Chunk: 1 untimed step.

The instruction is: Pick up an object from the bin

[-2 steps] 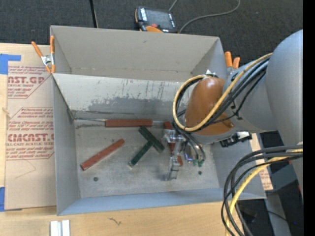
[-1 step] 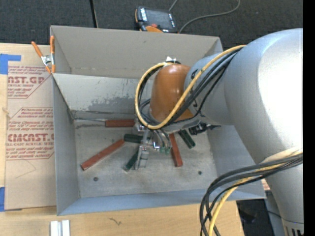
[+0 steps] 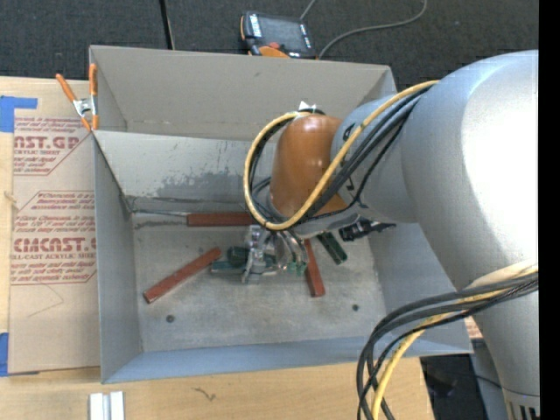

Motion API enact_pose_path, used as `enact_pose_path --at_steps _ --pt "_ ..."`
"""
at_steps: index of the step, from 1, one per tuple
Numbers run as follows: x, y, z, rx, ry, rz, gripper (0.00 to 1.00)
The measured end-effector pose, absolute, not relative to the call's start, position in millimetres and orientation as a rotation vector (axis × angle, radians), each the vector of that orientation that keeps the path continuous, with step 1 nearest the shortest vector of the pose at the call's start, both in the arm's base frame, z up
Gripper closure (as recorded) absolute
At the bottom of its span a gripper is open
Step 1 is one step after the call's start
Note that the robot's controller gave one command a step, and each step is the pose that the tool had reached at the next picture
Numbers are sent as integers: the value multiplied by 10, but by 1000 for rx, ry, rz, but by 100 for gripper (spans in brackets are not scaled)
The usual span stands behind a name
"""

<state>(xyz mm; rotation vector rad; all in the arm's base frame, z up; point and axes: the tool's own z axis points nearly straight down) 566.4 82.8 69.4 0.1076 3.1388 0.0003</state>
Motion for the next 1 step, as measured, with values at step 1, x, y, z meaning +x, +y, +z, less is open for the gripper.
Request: enact_pose_path --at_steps 1 --pt "5418 1010 2020 71 3133 5 100"
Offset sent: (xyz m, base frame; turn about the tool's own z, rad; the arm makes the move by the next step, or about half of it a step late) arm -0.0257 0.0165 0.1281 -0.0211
